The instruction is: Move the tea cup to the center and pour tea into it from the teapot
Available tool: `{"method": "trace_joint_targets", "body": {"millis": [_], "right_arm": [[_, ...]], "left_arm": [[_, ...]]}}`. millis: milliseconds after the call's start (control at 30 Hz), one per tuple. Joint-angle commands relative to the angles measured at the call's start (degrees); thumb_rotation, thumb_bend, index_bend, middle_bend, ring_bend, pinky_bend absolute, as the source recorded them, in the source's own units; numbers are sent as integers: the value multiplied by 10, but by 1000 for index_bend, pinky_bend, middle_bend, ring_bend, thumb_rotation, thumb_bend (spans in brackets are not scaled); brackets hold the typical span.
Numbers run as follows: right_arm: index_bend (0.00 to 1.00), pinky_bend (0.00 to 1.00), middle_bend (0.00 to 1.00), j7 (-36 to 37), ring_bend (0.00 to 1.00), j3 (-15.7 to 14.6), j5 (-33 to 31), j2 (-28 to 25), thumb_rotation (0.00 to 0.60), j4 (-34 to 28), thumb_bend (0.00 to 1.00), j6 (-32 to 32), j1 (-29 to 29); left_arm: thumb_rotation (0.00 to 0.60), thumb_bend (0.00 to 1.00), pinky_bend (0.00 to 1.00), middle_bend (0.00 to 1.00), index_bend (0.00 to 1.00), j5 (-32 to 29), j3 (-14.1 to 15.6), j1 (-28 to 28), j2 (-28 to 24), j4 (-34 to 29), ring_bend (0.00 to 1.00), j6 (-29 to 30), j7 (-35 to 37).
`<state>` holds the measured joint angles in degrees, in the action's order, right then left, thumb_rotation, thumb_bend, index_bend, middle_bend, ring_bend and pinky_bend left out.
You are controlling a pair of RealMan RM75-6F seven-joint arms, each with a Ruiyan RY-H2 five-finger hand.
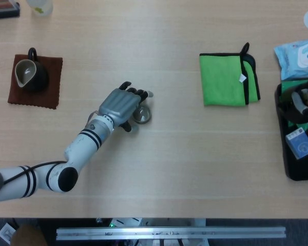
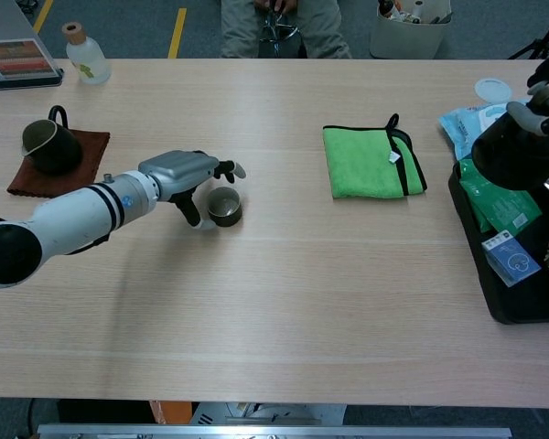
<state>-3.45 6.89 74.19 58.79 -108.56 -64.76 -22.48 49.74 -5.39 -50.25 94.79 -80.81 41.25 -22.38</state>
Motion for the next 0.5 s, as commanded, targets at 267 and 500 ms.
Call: {"method": "trace_joint_targets", "body": {"millis": [267, 500], "right_arm": [[977, 232, 953, -17, 909, 8, 0, 9, 560, -7, 396, 22, -23], [977, 232, 954, -43, 909, 18, -19, 31, 576, -14, 396, 47, -51]], "left_arm": [[600, 246, 70, 178, 101, 27, -10, 35, -74, -81, 172, 82, 26], [600, 246, 70, 179, 102, 68, 4, 87, -145, -135, 173, 172, 24]]}}
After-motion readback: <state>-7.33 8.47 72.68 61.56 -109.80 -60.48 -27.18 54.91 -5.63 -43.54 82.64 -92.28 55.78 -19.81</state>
